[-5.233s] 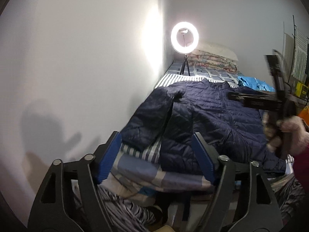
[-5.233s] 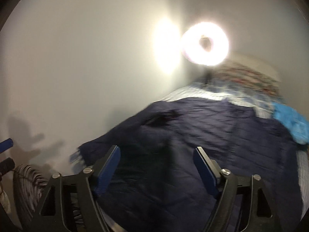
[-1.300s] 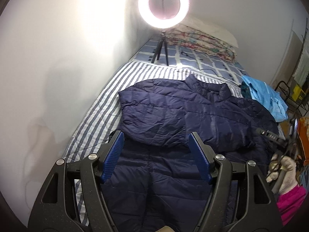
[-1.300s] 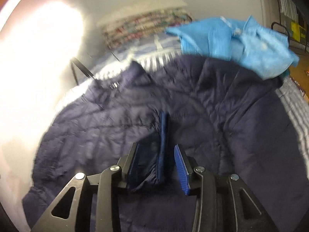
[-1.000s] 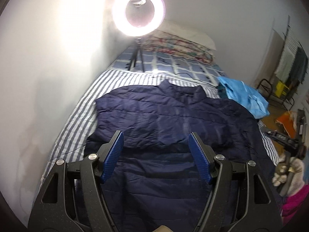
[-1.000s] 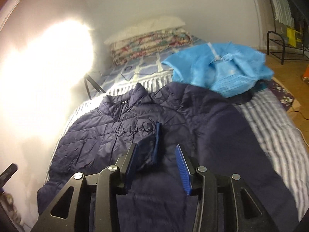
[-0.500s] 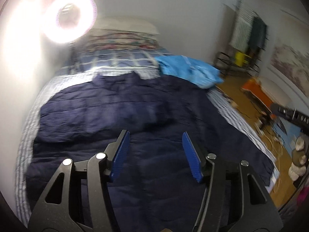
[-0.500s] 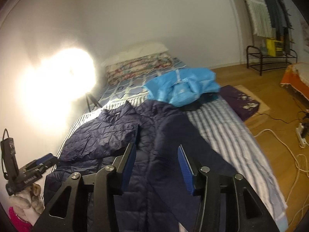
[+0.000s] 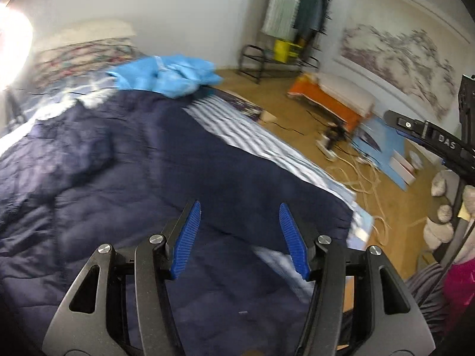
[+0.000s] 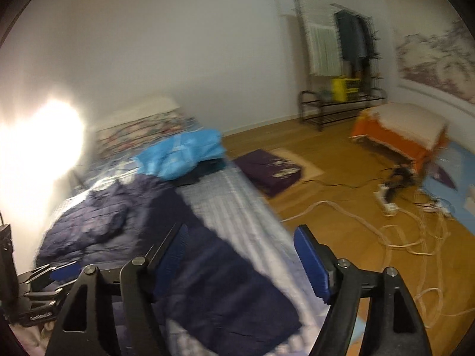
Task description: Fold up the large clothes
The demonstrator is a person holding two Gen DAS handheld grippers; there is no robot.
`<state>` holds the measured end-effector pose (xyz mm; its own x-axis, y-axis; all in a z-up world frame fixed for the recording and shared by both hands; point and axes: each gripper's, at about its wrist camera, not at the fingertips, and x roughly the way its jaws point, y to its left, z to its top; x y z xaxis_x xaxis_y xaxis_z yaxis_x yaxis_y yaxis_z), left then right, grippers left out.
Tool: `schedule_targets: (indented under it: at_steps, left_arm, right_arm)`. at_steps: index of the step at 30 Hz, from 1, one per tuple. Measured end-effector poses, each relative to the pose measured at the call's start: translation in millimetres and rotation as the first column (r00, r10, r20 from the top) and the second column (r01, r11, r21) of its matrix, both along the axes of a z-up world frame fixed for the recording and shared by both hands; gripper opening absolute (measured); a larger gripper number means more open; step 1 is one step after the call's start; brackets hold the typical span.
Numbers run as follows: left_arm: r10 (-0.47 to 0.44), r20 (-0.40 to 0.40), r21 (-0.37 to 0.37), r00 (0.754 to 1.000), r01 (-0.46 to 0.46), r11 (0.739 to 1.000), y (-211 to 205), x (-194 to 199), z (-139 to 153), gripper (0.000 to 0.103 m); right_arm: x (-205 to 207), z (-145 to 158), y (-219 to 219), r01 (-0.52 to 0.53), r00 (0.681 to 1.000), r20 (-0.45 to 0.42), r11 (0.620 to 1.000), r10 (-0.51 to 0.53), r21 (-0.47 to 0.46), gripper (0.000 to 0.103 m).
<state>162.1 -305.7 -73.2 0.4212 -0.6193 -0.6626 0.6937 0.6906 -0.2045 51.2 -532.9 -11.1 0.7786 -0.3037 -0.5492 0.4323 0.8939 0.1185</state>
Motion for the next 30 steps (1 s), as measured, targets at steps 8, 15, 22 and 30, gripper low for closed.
schedule_targets:
  at_steps: [8,15,22,30]
  left_arm:
    - [-0.195,0.020,0.069,0.981,0.194,0.979,-81.7,-48.0,-15.4,0.057]
    - [-0.291,-0.066,0.092,0.955,0.296,0.951,-144.6,-78.0,-51.9,0.057]
    - [-0.311,-0.137,0.172,0.940,0.332,0.928,-190.5,-80.9,-87.2,0.058]
    - [-0.343,-0.148,0.279,0.928,0.372,0.885,-222.3,-87.7,-116.5,0.062]
  right_arm:
    - [-52.8,-14.8,-48.2,0.113,0.993,-0.014,0.993,-0.114,-0.043,0.077]
    - [-76.6,-25.2,-82.6,0.194,0.981,-0.027,0.981,-0.194,0.009,0.077]
    - [-79.0,-26.3,-84.1,0.191,0.981,-0.037,0.981,-0.192,-0.012,0.077]
    - [-73.7,-32.4,-90.0,0.187,0.981,-0.056,0.982,-0.186,0.014,0.077]
